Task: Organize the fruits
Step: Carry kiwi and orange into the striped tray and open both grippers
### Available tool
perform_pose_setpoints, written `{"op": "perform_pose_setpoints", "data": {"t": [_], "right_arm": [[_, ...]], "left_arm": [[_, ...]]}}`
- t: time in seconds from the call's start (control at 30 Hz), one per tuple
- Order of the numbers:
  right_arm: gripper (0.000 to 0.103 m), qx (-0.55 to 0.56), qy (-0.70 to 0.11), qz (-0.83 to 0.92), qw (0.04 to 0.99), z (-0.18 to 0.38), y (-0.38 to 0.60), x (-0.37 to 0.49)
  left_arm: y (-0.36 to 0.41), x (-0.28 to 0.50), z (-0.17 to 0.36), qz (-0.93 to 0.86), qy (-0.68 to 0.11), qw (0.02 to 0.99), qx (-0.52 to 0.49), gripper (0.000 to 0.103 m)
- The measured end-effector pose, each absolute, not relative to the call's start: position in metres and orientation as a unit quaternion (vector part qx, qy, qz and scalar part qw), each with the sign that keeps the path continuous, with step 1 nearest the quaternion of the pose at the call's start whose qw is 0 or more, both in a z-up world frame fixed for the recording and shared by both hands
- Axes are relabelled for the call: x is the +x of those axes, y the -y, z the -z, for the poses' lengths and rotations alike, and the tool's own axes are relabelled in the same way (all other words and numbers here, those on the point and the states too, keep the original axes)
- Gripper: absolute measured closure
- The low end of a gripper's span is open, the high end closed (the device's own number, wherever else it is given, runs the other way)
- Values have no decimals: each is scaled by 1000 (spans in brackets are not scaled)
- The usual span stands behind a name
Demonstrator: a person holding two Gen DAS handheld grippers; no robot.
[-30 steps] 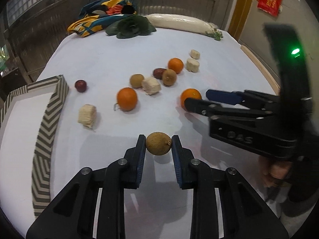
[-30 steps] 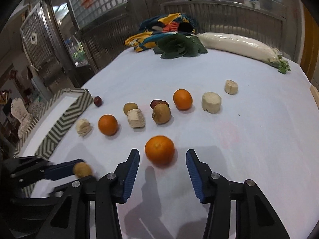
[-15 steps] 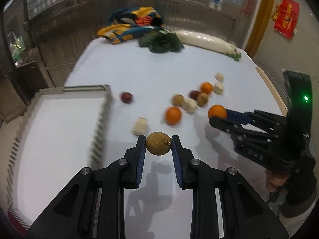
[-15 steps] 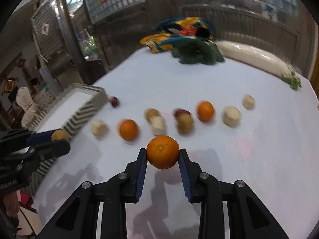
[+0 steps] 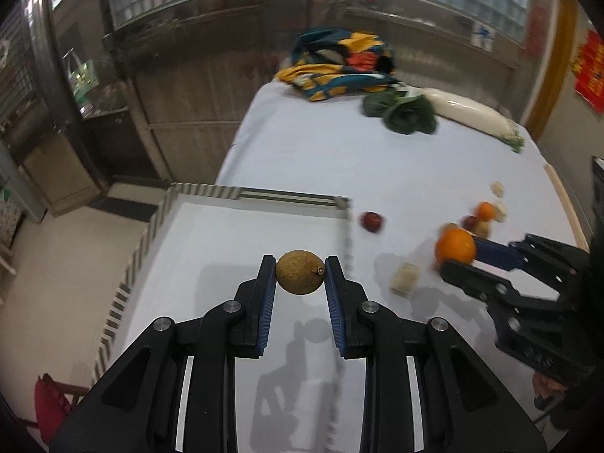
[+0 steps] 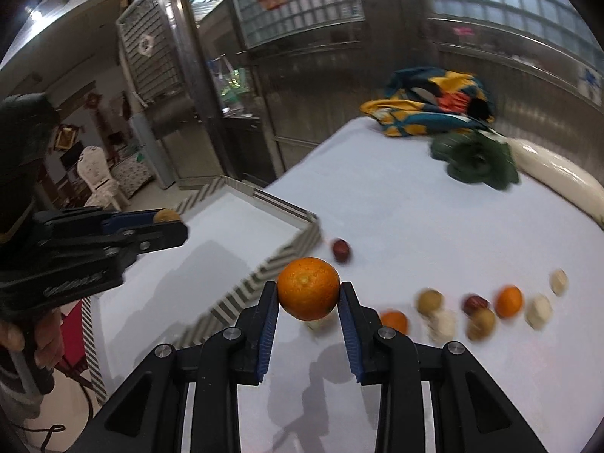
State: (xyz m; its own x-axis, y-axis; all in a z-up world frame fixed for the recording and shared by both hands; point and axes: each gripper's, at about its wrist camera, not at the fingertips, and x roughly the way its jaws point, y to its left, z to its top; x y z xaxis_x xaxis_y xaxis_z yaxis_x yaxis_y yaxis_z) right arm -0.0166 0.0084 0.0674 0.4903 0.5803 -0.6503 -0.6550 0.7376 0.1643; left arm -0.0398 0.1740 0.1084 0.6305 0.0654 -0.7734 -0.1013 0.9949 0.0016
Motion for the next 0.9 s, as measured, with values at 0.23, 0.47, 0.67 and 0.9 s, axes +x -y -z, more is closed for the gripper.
{"op": "perform_pose_setpoints", "data": {"t": [0.23, 0.47, 0.67, 0.9], "right_arm": [[72, -65, -362, -388, 845, -62, -66, -1], [72, -93, -381, -398, 829, -45, -112, 14], [72, -124, -403, -397, 815, -26, -137, 24], [72, -142, -411, -394, 809, -11, -149, 34]], "left_arm": [[-220, -6, -78, -78, -465, 880, -57, 78], [-241, 18, -50, -92, -491, 864, -68, 78], [-253, 29, -36, -104, -503, 855, -71, 78], [-259, 34, -22, -110, -516, 847, -72, 78]]}}
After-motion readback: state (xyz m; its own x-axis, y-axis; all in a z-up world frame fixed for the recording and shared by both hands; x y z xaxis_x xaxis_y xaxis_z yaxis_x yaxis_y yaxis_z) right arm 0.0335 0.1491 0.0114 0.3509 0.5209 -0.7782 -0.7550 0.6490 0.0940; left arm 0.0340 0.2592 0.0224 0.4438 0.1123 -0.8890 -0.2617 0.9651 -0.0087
